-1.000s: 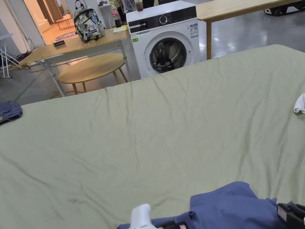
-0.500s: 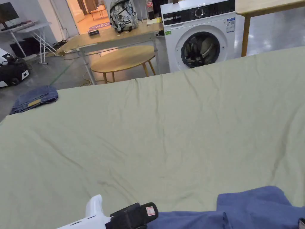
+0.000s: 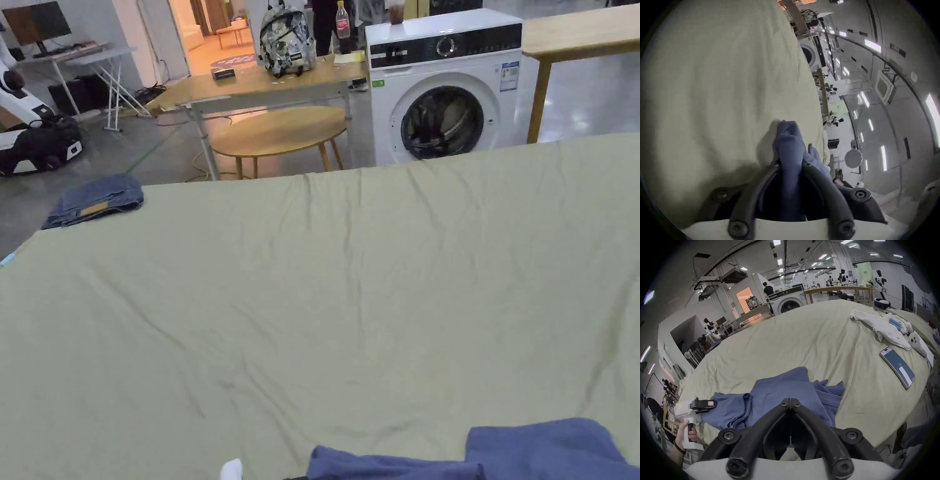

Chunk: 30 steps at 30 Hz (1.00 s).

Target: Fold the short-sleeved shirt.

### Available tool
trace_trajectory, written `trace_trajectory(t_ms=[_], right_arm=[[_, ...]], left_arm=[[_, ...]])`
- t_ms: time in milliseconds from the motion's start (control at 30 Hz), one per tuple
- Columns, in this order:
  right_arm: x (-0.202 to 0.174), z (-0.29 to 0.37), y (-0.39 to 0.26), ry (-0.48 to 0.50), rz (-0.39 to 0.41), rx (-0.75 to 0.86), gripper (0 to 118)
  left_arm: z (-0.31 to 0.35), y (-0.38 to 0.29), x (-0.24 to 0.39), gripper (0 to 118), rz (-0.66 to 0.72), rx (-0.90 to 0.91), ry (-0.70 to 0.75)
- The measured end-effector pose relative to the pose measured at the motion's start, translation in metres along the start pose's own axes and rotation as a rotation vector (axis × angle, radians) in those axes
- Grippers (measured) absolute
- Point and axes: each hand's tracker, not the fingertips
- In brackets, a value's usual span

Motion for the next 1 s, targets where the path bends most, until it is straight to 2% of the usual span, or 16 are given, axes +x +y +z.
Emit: trace_trajectory(t_ms=[167, 300, 367, 467, 633, 667, 700, 733, 767, 800, 867, 900, 933, 1000], right_arm=[[0.005, -0.001, 0.002, -0.01, -0.007, 0.005, 0], [0.005, -0.008, 0.005, -0.008, -0.011, 0.001, 0], [0.003, -0.01, 0.005, 0.001, -0.019, 0.003, 0], [-0.002, -0.011, 0.004, 0.02, -0.016, 0.0, 0], [-0.004, -0.005, 0.001, 0.039, -0.003, 0.003, 0], [-0.004, -0.003, 0.0, 0.038, -0.006, 0.003, 0], [-0.002, -0.002, -0.001, 0.033, -0.01, 0.003, 0], [0.0, -0.002, -0.002, 0.026, -0.014, 0.001, 0], [0.003, -0.002, -0.003, 0.014, -0.017, -0.003, 0], [0.007, -0.003, -0.005, 0.004, -0.021, -0.004, 0], [0.014, -0.003, -0.006, -0.007, -0.036, -0.011, 0], [0.017, -0.002, -0.007, -0.012, -0.043, -0.011, 0], [0.017, 0.0, -0.006, -0.017, -0.047, -0.01, 0], [0.021, 0.0, -0.006, -0.026, -0.056, -0.009, 0]], left_arm=[[0.071, 0.014, 0.051, 10, -0.166, 0.145, 0.069], [0.105, 0.025, 0.111, 10, -0.399, 0.232, 0.239], [0.086, 0.01, 0.144, 10, -0.475, 0.231, 0.306], [0.028, -0.017, 0.174, 10, -0.6, 0.129, 0.389], [-0.087, -0.052, 0.176, 10, -0.617, -0.118, 0.328], [-0.106, -0.059, 0.178, 14, -0.643, -0.143, 0.305], [-0.117, -0.064, 0.177, 18, -0.653, -0.173, 0.273], [-0.124, -0.069, 0.18, 27, -0.654, -0.198, 0.233], [-0.129, -0.072, 0.182, 44, -0.641, -0.221, 0.167], [-0.133, -0.074, 0.184, 51, -0.62, -0.248, 0.106], [-0.126, -0.073, 0.185, 51, -0.596, -0.238, 0.031], [-0.123, -0.071, 0.183, 51, -0.599, -0.235, 0.04], [-0.121, -0.069, 0.182, 46, -0.601, -0.231, 0.057], [-0.119, -0.065, 0.171, 0, -0.579, -0.2, 0.118]])
